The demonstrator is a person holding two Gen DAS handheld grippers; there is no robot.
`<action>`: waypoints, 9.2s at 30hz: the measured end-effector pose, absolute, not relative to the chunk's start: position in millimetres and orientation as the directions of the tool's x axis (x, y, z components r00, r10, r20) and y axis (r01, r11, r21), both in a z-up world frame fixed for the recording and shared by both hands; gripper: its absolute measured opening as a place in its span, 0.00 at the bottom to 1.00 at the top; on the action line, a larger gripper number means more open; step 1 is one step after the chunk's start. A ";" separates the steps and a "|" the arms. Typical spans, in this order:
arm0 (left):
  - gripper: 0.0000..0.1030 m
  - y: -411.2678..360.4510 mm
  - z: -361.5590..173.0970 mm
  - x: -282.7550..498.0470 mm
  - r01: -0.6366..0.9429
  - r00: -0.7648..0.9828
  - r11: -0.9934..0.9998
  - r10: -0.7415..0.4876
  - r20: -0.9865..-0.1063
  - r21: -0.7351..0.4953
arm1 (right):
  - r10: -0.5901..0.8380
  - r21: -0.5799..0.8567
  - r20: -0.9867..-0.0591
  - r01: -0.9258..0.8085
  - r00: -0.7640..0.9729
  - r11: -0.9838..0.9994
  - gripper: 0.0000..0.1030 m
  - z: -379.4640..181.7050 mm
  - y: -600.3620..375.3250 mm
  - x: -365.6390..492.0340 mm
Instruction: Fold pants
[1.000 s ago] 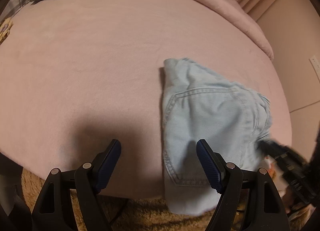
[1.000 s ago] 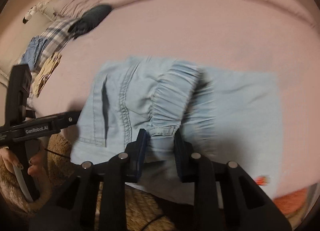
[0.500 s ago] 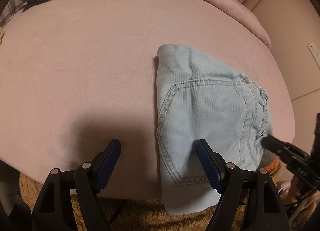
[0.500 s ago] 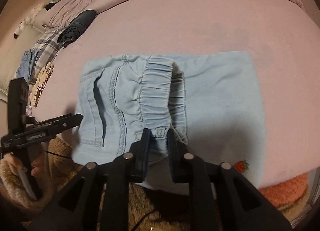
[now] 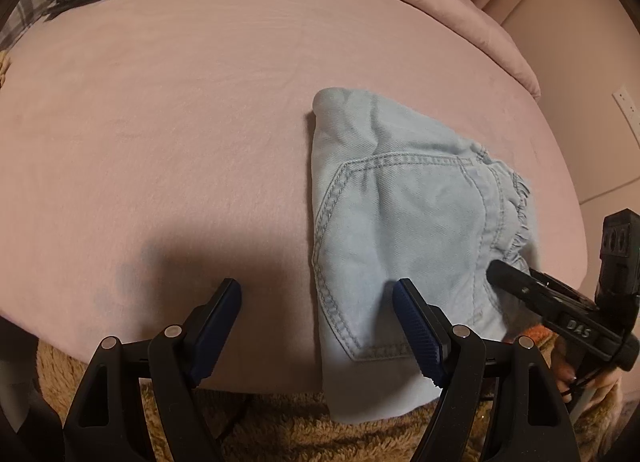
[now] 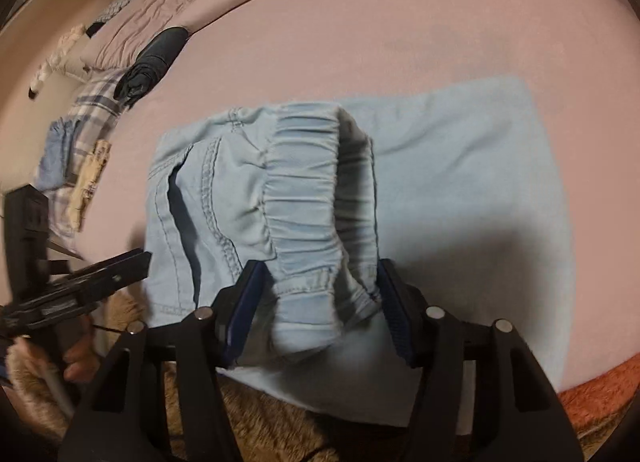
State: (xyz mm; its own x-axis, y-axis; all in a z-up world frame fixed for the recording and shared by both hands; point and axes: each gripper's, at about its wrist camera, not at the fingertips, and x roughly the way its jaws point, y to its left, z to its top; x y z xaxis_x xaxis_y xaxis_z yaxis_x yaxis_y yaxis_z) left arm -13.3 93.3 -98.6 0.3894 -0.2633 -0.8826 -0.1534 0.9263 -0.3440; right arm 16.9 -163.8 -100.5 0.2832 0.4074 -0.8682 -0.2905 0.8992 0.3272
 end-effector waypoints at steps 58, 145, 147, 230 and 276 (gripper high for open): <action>0.76 61.2 -107.5 -40.2 0.045 0.316 0.948 -0.314 -0.895 -0.317 | 0.126 0.097 -0.876 -0.086 0.465 0.992 0.42 -71.4 -265.4 -6.5; 0.88 18.5 -108.3 -40.9 -0.041 0.560 0.945 -0.247 -0.791 -0.324 | 0.261 0.189 -0.833 -0.194 0.488 0.963 0.74 -111.6 -269.8 -11.6; 0.88 17.8 -108.6 -40.4 -0.043 0.556 0.944 -0.250 -0.793 -0.327 | 0.269 0.201 -0.837 -0.190 0.477 0.961 0.75 -111.9 -270.8 -9.7; 0.20 34.9 -34.7 55.4 0.011 0.652 0.892 -0.350 -0.672 -0.453 | 0.432 0.388 -0.675 -0.210 0.598 0.897 0.39 -24.6 -213.6 98.8; 0.99 21.3 -1.5 -23.9 -0.131 0.777 0.945 -0.090 -0.623 -0.300 | 0.179 0.167 -0.640 -0.092 0.747 0.982 1.00 7.1 -223.1 11.9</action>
